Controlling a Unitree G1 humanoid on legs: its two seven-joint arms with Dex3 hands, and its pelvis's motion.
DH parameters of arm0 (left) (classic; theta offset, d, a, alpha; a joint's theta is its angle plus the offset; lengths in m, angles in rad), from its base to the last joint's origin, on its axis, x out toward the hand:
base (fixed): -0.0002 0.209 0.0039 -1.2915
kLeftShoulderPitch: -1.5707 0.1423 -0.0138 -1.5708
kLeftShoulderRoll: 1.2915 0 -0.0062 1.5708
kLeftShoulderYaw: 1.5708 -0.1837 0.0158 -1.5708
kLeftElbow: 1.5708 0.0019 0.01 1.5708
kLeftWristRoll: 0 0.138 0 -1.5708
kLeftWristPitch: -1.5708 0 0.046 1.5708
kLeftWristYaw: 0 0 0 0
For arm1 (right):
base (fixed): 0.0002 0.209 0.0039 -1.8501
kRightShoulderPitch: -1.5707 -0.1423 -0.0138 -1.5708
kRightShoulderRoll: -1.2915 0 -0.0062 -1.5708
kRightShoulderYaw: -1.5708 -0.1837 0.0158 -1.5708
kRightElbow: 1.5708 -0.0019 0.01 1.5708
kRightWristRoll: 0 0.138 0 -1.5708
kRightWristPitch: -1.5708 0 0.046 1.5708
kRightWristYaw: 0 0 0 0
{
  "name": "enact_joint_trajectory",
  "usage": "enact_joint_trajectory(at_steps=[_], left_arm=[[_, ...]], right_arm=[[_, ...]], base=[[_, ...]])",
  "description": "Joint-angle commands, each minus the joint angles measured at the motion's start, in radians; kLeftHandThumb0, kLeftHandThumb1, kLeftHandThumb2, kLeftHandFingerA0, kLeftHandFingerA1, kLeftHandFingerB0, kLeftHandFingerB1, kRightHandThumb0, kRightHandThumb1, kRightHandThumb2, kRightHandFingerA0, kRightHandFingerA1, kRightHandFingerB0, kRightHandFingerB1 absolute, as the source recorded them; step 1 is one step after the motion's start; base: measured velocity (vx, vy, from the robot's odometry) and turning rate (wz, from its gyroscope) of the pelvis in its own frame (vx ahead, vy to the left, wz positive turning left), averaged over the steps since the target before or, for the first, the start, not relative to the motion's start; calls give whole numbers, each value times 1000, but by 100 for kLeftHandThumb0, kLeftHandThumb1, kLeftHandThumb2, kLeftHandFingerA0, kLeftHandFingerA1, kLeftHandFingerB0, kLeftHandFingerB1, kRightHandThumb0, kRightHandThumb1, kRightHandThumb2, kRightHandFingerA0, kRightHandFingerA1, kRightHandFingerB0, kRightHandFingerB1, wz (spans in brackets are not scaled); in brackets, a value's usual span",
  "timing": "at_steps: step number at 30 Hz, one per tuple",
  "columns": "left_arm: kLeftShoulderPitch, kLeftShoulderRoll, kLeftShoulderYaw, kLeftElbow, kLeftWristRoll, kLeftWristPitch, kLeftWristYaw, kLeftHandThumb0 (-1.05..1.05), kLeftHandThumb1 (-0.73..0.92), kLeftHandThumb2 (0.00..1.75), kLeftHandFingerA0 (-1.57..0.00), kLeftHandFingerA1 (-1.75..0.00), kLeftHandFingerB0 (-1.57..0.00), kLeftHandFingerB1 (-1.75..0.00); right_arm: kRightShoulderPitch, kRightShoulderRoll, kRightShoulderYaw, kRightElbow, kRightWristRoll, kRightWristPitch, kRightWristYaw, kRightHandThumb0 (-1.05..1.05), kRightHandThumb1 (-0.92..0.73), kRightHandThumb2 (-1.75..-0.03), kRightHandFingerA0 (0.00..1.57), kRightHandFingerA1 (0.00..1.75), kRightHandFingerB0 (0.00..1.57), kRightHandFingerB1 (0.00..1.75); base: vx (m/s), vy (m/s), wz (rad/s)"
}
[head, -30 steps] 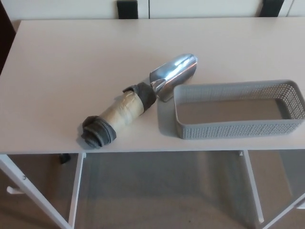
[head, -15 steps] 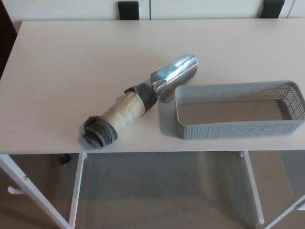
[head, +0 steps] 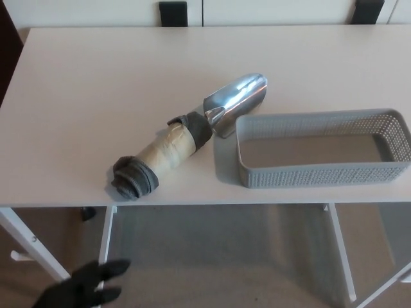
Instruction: The robot walks towards a desk on which a shovel is kept on the left hand side and a container is kept on the right hand side. The robot picks up the shovel using its left hand and places it in the container.
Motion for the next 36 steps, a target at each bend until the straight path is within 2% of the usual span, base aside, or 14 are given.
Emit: enact_joint_trajectory(at_steps=[1,5,6,7,11,14,16,20,21,24,26,28,31,36], left_arm=[[-133,496,89,-1091,-928,121,-559,-97,65,79,-41,-46,-34,-39],[-187,378,17,-1128,-918,52,-421,-94,91,68,-37,-42,-29,-33],[-251,338,10,-1119,-873,38,-374,-89,75,114,-30,-53,-22,-47],[-270,317,4,-1106,-868,39,-372,-93,92,71,-36,-46,-27,-36],[-338,238,-32,-1065,-885,50,-378,-95,80,88,-32,-49,-23,-42],[-318,297,27,-1098,-938,100,-274,-91,79,65,-46,-44,-38,-36],[-344,321,95,-1087,-914,123,-182,-72,48,56,-38,-37,-35,-34],[-350,229,146,-1096,-431,242,41,-59,49,56,-39,-36,-36,-33],[-377,191,121,-1045,-267,260,36,-65,42,82,-31,-48,-24,-43],[-446,136,51,-892,108,231,34,-66,55,57,-23,-35,-26,-30],[-512,126,-46,-729,353,337,82,-65,41,75,-3,-30,-12,-36],[-531,125,-60,-694,392,348,91,-63,41,73,-4,-27,-13,-35],[-600,127,-128,-545,526,395,125,-53,36,71,-1,-21,-10,-32],[-680,118,-230,-322,630,481,172,-38,31,62,0,-5,-9,-15]], right_arm=[[-3,-29,26,14,-40,19,-23,-46,-65,-59,36,40,31,33],[-8,-28,23,10,-34,23,-20,-44,-66,-59,37,39,31,33],[-8,-26,16,11,-25,19,-12,-43,-64,-59,34,39,30,33],[-12,-27,20,13,-28,18,-15,-44,-64,-59,35,39,30,34],[-11,-34,33,9,-41,2,-13,-47,-65,-58,35,42,29,34],[-9,-39,43,8,-48,-2,-9,-49,-65,-59,33,42,29,34],[-13,-35,42,6,-44,12,-20,-48,-64,-59,33,40,30,33],[-11,-35,46,10,-43,3,-21,-49,-45,-85,29,54,20,46],[-13,-38,57,11,-55,-2,-29,-51,-66,-60,35,42,31,34],[-12,-39,64,10,-60,-5,-37,-52,-66,-61,35,42,32,35],[-14,-35,84,11,-82,3,-58,-58,-48,-85,28,52,23,46],[-16,-35,83,9,-77,3,-53,-50,-65,-60,32,40,31,33],[-24,-29,71,7,-60,9,-50,-53,-46,-83,29,52,22,46],[-23,-32,71,4,-56,-3,-38,-49,-66,-61,35,39,31,34]], base=[[0,0,0],[0,0,0],[0,0,0],[0,0,0],[0,0,0],[0,0,0],[0,0,0],[0,0,0],[0,0,0],[0,0,0],[0,0,0],[0,0,0],[-27,-5,1],[0,0,0]])
